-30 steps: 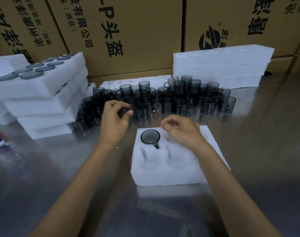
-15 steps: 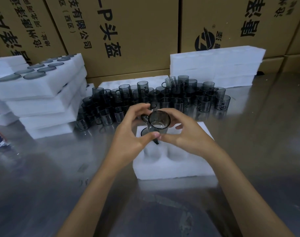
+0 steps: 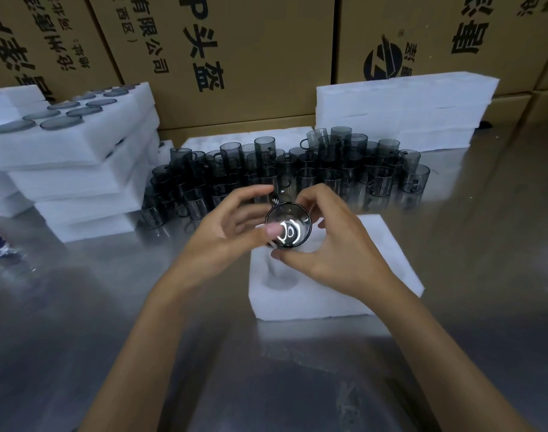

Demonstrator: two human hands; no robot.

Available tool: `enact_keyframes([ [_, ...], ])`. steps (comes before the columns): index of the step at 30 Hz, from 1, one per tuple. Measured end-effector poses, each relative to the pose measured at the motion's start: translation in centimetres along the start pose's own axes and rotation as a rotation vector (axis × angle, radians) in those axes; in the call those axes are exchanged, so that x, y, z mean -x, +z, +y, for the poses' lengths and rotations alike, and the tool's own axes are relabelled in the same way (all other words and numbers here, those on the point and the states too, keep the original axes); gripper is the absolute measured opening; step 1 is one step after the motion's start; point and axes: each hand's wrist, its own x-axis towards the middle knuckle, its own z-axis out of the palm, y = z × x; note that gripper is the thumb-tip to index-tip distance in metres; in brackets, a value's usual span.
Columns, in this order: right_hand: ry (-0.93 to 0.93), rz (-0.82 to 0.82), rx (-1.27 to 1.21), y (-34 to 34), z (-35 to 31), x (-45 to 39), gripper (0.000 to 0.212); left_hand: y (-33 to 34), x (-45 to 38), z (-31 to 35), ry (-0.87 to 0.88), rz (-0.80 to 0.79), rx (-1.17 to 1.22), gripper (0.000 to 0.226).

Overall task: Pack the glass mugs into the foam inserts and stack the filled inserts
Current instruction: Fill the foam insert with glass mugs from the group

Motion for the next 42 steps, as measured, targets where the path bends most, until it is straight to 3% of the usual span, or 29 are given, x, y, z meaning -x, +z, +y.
enact_keyframes([
  [2,0.021,-0.093,-0.008,-0.2,-0.1,0.1,0.057,-0.6,0.2,0.1,-0.044,0.018,-0.044,0.046],
  [8,0.075,-0.294,0.041,0.1,-0.1,0.6,0.061,-2.2,0.3,-0.6,-0.237,-0.103,-0.193,0.041],
  [18,0.150,-0.405,0.041,-0.2,0.7,0.6,0.060,-2.1,0.0,-2.0,-0.287,-0.089,-0.305,0.042],
  [22,0.206,-0.414,-0.051,-1.1,1.2,0.5,0.052,-2.1,-0.2,-2.9,-0.337,-0.137,-0.206,0.059],
  [25,0.211,-0.351,-0.084,-1.5,1.6,0.4,0.050,-2.1,-0.4,-3.2,-0.349,-0.115,-0.204,0.090],
  [29,0.256,-0.333,-0.007,-1.6,2.0,0.2,0.030,-2.3,-0.5,-3.4,-0.409,-0.148,-0.173,0.126],
  [33,0.330,-0.381,-0.011,-1.7,2.1,0.3,0.046,-2.2,-0.5,-3.6,-0.458,-0.181,-0.152,0.119],
  [42,0.306,-0.411,0.033,-1.5,2.0,0.1,0.045,-2.0,-0.6,-3.6,-0.480,-0.212,-0.155,0.113],
])
